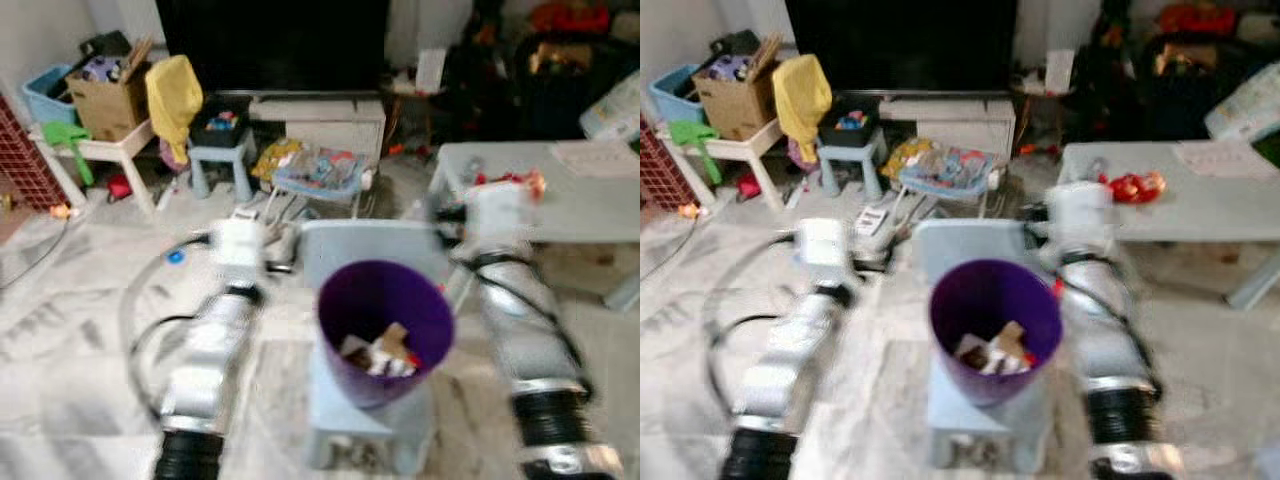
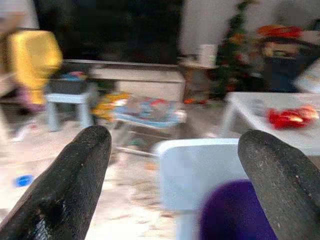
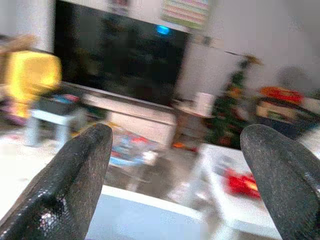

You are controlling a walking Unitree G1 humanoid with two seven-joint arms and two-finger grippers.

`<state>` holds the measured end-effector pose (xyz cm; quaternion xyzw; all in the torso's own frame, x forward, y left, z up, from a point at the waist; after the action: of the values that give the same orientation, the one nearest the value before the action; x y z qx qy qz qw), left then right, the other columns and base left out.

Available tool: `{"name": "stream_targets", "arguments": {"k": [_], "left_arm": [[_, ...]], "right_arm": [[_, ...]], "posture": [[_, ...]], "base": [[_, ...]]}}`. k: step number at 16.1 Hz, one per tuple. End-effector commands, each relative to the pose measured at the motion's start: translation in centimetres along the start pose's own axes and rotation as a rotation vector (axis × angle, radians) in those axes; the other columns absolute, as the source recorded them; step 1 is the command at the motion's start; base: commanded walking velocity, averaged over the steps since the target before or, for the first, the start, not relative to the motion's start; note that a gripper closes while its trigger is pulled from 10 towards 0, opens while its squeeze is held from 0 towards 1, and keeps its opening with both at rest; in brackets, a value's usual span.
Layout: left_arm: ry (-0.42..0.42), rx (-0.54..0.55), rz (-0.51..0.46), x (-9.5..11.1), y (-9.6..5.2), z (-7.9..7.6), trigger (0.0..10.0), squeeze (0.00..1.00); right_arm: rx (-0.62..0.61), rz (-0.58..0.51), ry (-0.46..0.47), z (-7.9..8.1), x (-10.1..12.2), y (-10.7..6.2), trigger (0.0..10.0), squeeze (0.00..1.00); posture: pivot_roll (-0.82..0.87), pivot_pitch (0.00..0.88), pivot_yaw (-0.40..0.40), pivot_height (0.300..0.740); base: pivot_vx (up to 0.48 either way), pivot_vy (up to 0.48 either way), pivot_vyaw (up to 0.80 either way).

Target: Picking trash to rubbish bin

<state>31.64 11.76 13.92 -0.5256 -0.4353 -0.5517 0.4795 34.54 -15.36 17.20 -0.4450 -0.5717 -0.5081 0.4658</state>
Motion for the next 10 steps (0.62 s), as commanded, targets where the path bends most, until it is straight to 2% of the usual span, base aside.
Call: {"name": "stream_targets", "arguments": {"k": [1, 6, 10], "left_arm": [[-0.011, -0.032, -0.001, 0.1, 0.2, -1.0, 10.0, 0.00], [-0.018, -0.047, -0.016, 0.2, 0.2, -1.4, 10.0, 0.00], [-0.057, -0.075, -0.028, 0.4, 0.3, -2.0, 10.0, 0.00]], "right_arm": [[-0.028, -0.019, -0.008, -1.2, 0.6, 0.0, 10.0, 0.00], [-0.044, 0.002, -0.019, -1.6, 0.5, -0.1, 10.0, 0.00], [-0.045, 0.002, -0.020, -1.8, 0.7, 0.1, 10.0, 0.00]], "posture": [[0.01, 0.000, -0.009, 0.740], [0.00, 0.000, -0.012, 0.740], [-0.01, 0.000, -0.017, 0.740]], "base": [[0.000, 0.334, 0.00], [0.000, 0.000, 0.00], [0.000, 0.000, -0.79]]}}
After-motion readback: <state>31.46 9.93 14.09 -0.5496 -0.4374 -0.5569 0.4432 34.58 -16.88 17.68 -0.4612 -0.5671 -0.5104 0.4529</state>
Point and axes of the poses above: a point about 5 cm out from each wrist's last joint towards the gripper, its own y axis pointing out of the wrist towards the gripper, its own x axis along the axis of the wrist's last joint, z = x × y, the point moved 1 cm from there along y, pointing out of the wrist towards the gripper, and after that the axes turned 9 degrees about y, right-handed, at the moved point
